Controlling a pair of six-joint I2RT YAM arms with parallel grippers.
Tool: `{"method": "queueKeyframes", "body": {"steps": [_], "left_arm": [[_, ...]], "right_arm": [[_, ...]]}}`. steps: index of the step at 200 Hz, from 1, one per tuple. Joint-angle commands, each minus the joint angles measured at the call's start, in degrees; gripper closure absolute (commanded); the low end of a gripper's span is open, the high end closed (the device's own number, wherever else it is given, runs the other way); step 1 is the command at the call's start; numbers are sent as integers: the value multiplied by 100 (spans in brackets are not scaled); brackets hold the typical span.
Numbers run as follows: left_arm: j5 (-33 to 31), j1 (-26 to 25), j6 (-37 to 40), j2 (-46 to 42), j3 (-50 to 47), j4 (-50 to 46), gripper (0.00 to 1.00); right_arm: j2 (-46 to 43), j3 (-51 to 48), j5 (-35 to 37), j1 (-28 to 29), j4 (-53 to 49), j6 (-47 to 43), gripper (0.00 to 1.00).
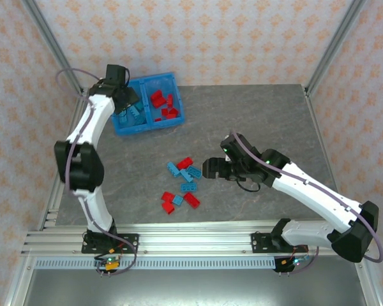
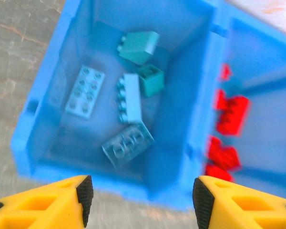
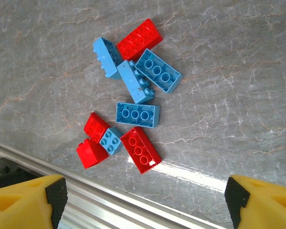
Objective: Sort the legos into containers by color
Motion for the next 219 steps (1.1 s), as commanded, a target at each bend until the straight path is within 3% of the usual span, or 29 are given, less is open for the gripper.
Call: {"method": "queueKeyframes", "body": {"steps": [1,39,72,134,167,219], "left_arm": [[230,-731,-249,-1079,-850,435,40],[20,-2028,-850,-2141,-2489,580,40],[76,-2677,-1567,-2208,-3593,899,39],[567,-2723,-2005,-1003,-3964,1390,40],[446,-2723,-1976,-693,-4067,1478,43],[274,-2715,-1919,-820,-4439,1249,60]], "right_arm": [[12,158,508,28,115,6,11],[-7,2,781,2,314,88,10],[54,-60,758,-31,377,117,9],[-6,-148,757,-52,272,117,9],[-132,-251,783,-51,264,166,9],[-139,-283,770,-51,295,203,9]]}}
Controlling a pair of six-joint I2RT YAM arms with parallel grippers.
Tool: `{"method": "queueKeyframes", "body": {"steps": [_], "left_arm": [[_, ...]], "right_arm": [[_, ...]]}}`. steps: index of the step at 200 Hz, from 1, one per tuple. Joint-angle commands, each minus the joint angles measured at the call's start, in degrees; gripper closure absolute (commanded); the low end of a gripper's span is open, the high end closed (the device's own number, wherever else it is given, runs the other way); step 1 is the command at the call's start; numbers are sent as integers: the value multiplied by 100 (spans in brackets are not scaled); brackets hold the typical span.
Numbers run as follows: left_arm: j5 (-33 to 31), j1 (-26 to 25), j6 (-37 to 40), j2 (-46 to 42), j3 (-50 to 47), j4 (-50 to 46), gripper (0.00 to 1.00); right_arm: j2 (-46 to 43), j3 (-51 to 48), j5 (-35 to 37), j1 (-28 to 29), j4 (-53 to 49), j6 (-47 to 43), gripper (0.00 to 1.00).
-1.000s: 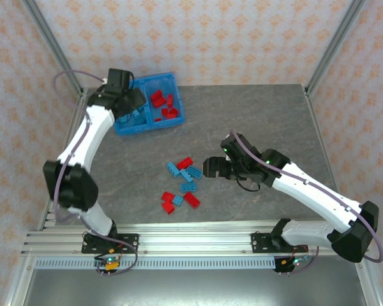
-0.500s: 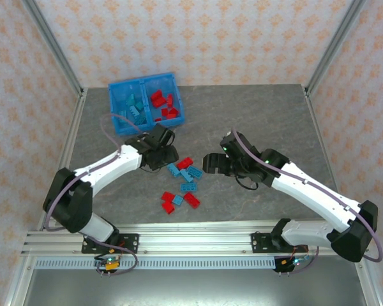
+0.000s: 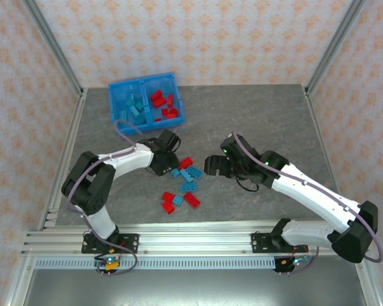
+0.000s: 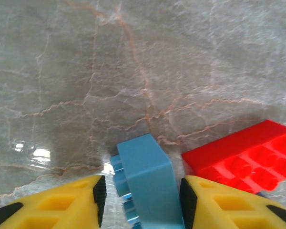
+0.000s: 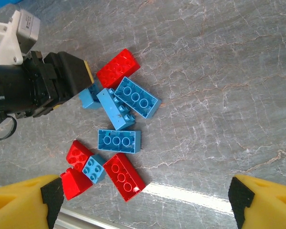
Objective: Sort the legos into containers by color
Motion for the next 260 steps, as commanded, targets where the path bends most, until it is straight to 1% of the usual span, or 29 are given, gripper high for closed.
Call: {"method": "queueKeyframes", "body": {"steps": [1,35,55,56,68,84,106,128,149,161,173,197,207,232,242,260], "left_arm": [[-266,3,-6,-181,-282,-132,61],[-483,36,83,-595,-443,-332,70],[-546,165,440,-887,-321,-569,75],[-535,176,463,-904,-308,-579,75],[-465,406,726,-1080,-123,-793,76],[-499,855,1182,-1365,203,-1119,76],[-898,1395,1986,-1664,814,-1409,77],[-1400,1656,2906,-1570,1514,-1481,78],[-1902,1871,3617,-1163,2159,-1270,78],[-2050,2043,3942,-786,2478,-1076,78],[-2096,2251,4100,-319,2914,-1011,78],[-2009,2604,4150,747,3871,-998,78],[-2037,2695,4116,1255,4323,-1087,78],[-1874,2839,3925,2411,5583,-1654,77],[-1781,2844,3906,2774,6099,-1924,76],[-1859,2862,3810,3289,6789,-2279,73]], "right_arm": [[-101,-62,154,-33,6,66,9],[50,10,61,-33,117,6,9],[137,160,-5,-33,107,-50,9],[238,165,-14,-33,101,-56,9],[317,215,-49,-33,103,-75,9],[329,238,-167,-33,155,-132,9],[319,224,-608,-33,351,-259,9],[336,220,-943,-25,507,-280,9],[339,254,-938,-25,487,-268,9],[314,272,-902,-16,419,-263,9],[267,265,-882,-16,365,-244,9],[200,147,-826,-7,356,-145,9],[-7,99,-808,-7,357,-88,9],[-164,39,-774,8,343,-1,9],[-241,18,-739,11,320,44,10],[-330,-7,-665,11,286,71,9]]}}
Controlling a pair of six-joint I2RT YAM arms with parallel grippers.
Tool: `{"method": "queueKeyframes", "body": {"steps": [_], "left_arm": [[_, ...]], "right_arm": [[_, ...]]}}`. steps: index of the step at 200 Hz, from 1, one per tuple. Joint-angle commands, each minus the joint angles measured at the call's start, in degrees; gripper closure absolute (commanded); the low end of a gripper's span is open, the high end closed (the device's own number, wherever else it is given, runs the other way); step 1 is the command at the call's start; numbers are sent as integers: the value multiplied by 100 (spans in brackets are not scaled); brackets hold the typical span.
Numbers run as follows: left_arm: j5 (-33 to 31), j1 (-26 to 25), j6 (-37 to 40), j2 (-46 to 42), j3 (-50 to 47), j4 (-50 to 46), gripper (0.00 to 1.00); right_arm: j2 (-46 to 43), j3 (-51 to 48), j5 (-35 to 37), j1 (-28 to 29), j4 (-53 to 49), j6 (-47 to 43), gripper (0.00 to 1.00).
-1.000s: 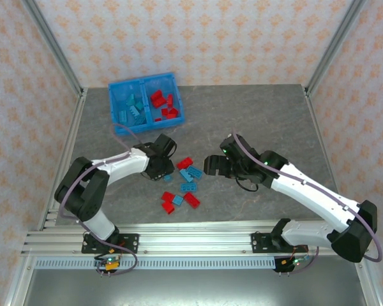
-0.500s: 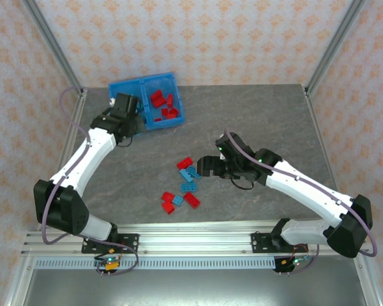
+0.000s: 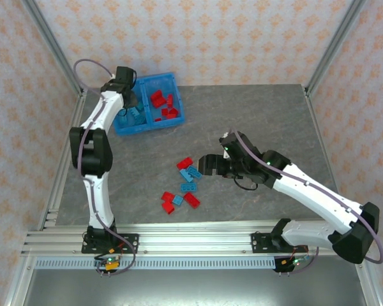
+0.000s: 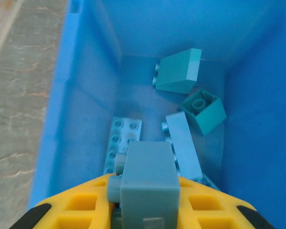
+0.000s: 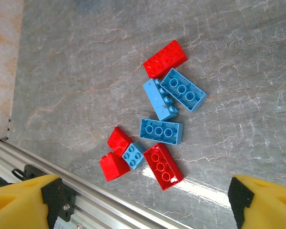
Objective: Sort the legos into containers by color
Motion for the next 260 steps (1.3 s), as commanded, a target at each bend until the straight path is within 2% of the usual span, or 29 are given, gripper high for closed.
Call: {"method": "queueKeyframes", "body": {"steps": [1,32,43,68,96,127,144,168,189,234,260], "left_arm": [[-63,-14,-66,328,896,-787,73],[22,64,-313,652,1259,-925,64],[50,65,-353,620,1265,-973,59],[203,64,-555,294,997,-982,55],[573,60,-941,-589,193,-723,55],[1205,-93,-1725,-2398,-1438,-29,56],[1336,-464,-1933,-3397,-2342,333,56],[981,-1339,-2012,-4467,-3270,309,56],[731,-2116,-2294,-5073,-4132,267,56],[850,-3283,-3697,-5379,-5688,535,54],[929,-3943,-3811,-4886,-5938,718,52]], "right_arm": [[-187,-82,198,13,-84,118,10],[-232,-48,244,21,-125,150,10],[-244,-77,266,19,-105,168,10],[-219,-151,273,17,39,214,9],[-39,-96,186,30,120,166,10],[70,-65,289,26,176,134,10],[47,-83,438,30,208,126,9],[-21,-116,745,29,171,129,9],[-127,-202,1052,28,195,169,8],[-357,-409,1303,20,341,244,7],[-418,-517,1245,21,321,283,7]]}}
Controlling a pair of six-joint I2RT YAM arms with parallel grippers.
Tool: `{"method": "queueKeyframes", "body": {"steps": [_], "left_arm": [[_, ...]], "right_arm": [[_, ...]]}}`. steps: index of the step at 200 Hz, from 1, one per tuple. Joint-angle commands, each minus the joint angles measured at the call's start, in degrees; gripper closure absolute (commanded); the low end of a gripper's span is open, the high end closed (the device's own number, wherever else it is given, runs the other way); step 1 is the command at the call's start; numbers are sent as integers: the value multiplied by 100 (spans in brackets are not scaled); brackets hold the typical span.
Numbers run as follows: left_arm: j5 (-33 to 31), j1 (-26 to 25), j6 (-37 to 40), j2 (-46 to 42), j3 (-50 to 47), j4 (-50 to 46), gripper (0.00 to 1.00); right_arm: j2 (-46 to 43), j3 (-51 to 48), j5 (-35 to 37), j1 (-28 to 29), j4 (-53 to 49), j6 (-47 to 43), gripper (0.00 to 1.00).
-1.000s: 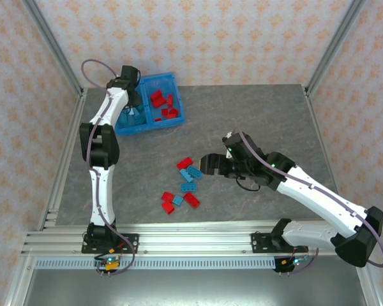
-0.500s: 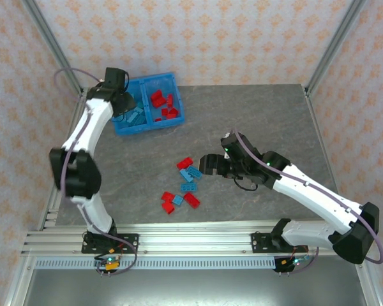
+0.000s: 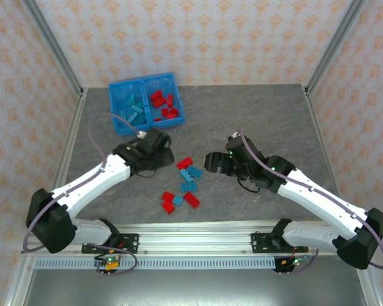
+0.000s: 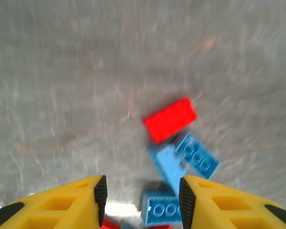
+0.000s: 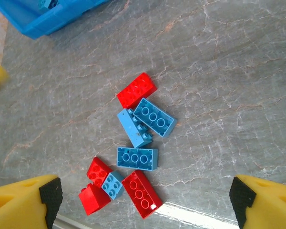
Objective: Sort the legos into containers by color
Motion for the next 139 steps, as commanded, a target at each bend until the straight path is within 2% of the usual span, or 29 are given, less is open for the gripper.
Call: {"method": "queueKeyframes", "body": {"steps": [1,30,48,69,139], "left_arm": [[-44,-505,-528,332,-89,263,52],[278,-773,-881,949,-204,664,50],[350,-773,-1069,1201,-280,1057,40],[187,-773,-971,1526,-113,1036,31],[192,-767,-910,2195,-168,1262,34]], "right_arm": [[-137,-141,208,17,75,103,7],[-279,-293,165,10,73,192,7],[-388,-344,194,17,42,232,7],[-538,-370,270,16,-72,273,7],[-801,-430,422,7,-226,257,7]]}}
